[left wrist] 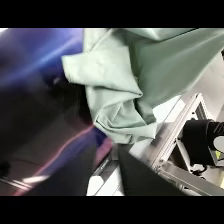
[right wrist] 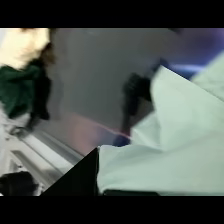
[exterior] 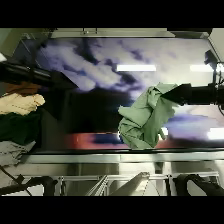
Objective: Fold the shirts.
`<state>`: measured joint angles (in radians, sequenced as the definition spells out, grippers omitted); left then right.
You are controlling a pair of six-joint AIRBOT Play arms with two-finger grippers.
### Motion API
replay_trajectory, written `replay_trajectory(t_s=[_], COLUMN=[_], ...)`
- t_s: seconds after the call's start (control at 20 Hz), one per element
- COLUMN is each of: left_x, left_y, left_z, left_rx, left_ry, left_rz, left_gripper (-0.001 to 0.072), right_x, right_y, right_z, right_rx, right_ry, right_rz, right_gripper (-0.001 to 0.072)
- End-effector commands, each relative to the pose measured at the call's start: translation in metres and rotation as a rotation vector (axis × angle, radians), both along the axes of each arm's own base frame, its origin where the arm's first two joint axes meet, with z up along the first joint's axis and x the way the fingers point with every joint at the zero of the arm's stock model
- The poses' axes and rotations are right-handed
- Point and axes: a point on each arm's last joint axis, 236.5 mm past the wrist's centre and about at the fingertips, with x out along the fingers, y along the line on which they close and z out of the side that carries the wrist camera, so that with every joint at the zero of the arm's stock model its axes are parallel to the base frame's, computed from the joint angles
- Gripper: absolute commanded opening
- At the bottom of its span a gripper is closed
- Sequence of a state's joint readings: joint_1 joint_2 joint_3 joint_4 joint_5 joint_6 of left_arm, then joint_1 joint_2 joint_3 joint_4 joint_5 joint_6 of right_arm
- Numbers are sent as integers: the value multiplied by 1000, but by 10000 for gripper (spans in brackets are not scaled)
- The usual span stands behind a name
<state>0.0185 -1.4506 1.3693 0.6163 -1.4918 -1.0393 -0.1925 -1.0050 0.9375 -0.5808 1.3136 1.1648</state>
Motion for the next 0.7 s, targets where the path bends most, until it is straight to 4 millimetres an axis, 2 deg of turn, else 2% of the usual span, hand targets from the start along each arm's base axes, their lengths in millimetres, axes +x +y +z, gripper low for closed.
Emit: replay_trajectory(t_s=[0.0, 0.1, 0.2, 0.25, 0.45, 0.65], left_x=[-28, -60, -85, -91, -91, -92], left_y=[-43, -73, -102, -115, -164, -193], left_z=[-78, -116, -144, -154, -180, -189], left_rx=[37, 64, 92, 104, 137, 148], left_ry=[159, 263, 329, 341, 358, 395], left_rz=[-39, -125, -215, -245, -315, -370], left_gripper=[701, 719, 717, 717, 699, 698], right_x=[-6, -8, -5, -4, -3, -3], right_y=[-33, -56, -71, -76, -80, -80], right_z=[-69, -83, -83, -83, -83, -83], right_rx=[-175, -235, -233, -232, -233, -238], right_ry=[148, 199, 205, 207, 204, 194], right_rz=[-28, -78, -121, -138, -145, -136], right_gripper=[20, 20, 20, 20, 20, 20])
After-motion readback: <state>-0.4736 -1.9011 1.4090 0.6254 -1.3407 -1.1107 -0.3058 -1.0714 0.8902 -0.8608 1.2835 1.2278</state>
